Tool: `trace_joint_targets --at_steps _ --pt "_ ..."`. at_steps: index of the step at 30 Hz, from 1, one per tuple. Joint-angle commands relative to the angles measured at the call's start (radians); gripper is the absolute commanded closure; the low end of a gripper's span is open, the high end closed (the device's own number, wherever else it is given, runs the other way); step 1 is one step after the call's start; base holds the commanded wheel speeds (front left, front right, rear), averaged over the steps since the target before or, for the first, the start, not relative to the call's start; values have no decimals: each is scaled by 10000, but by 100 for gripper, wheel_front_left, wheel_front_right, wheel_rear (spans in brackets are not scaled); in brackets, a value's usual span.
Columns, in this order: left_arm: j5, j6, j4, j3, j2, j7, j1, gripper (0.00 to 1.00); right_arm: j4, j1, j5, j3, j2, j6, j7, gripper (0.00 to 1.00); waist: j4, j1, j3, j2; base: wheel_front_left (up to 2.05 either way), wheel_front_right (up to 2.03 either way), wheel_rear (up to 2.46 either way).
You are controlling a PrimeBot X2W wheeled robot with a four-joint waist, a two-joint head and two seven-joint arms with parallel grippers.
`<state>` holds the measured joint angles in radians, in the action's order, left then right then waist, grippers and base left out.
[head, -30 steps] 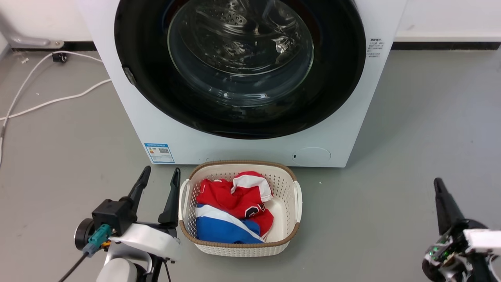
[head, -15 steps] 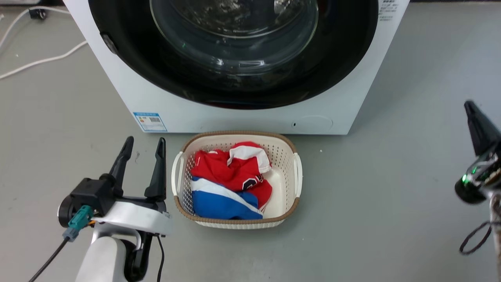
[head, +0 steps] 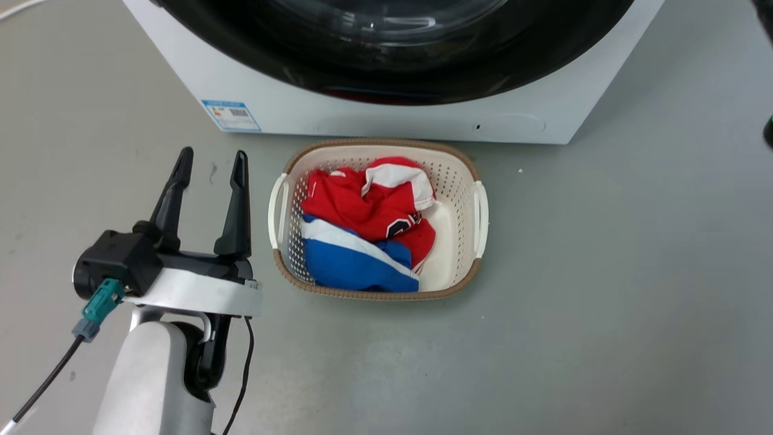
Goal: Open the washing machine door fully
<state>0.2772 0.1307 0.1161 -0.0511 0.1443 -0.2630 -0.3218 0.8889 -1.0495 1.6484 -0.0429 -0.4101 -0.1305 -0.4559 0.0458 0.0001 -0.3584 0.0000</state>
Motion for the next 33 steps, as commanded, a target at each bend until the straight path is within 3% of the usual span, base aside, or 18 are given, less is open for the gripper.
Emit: trace_joint_targets --at_steps 1,9,19,24,33 --pt "16 1 -87 14 -14 -23 -195 0 182 -457 -143 -163 -82 -3 -128 100 160 -1 -325 0 0 0 0" --pt "13 1 -461 -16 -98 -23 -576 0 918 -2375 -831 -939 -156 -3 -554 100 369 -1 -1116 0 0 0 0" --pt "15 1 -759 -41 -53 -23 -993 0 1798 -4208 -1618 -1590 319 -4 -690 100 516 -1 -1885 0 0 0 0" --pt "-37 1 -781 -74 -32 -23 -1030 0 2010 -4525 -1706 -1638 480 -4 -765 100 532 -1 -2000 0 0 0 0" --pt "-85 1 -688 -46 -2 -23 -951 0 1986 -4132 -1527 -1728 557 -4 -1869 100 357 -1 -1813 0 0 0 0"
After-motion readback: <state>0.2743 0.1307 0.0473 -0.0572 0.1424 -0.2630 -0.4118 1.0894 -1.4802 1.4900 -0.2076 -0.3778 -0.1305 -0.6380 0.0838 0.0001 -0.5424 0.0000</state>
